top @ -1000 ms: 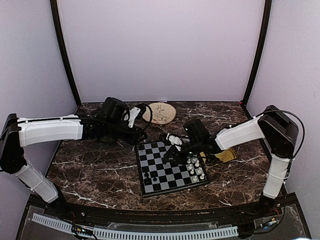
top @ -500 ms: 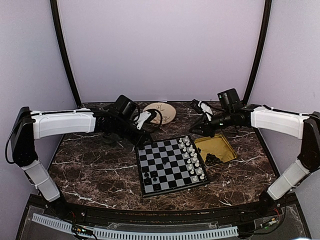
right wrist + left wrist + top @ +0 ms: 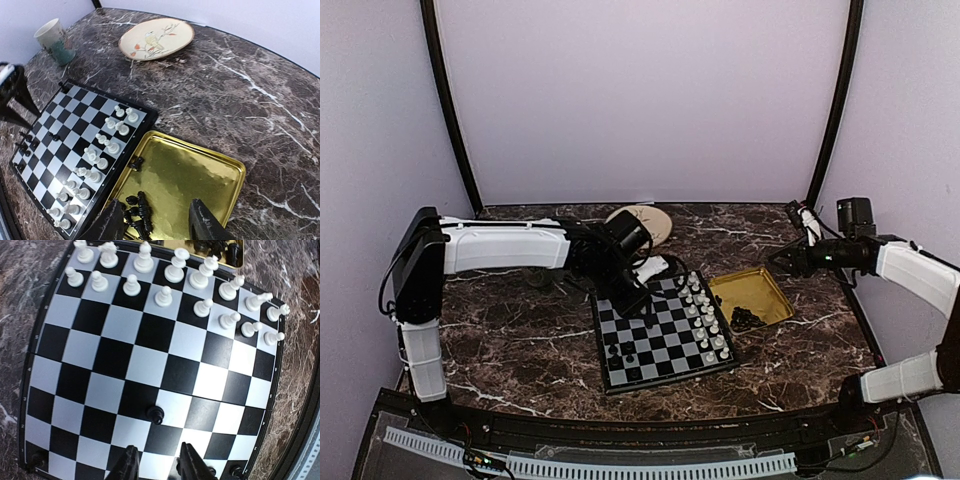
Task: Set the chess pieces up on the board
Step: Pick up the pawn from the chessboard.
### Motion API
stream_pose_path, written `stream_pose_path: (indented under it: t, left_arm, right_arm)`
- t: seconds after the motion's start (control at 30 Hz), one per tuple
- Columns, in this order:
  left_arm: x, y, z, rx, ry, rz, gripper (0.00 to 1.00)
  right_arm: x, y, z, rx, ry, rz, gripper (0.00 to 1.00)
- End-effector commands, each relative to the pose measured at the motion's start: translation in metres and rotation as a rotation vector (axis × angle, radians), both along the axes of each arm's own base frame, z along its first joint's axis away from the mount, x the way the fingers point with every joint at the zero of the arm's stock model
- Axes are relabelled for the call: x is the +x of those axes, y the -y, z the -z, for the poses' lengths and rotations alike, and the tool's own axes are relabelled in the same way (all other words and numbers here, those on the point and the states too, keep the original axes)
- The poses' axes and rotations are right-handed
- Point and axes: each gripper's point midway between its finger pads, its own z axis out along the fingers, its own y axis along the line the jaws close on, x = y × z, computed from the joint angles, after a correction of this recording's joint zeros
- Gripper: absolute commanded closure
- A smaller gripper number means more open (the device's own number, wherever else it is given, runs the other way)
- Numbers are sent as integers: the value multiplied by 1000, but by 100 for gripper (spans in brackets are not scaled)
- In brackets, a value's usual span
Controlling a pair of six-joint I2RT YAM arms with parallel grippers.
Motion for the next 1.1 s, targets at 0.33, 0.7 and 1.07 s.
stream_pose_path:
  t: [0.33, 0.7, 1.07]
  left_arm:
    - [0, 12, 27, 83, -28, 59, 69]
    - [2, 21, 34, 78, -41, 62, 72]
    - [-1, 21, 32, 78, -57, 63, 91]
  right_arm:
    - [13, 25, -9, 16, 91, 70, 55]
    - [12, 24, -5, 8, 92, 59, 55]
    - [11, 24, -3, 3, 91, 53, 55]
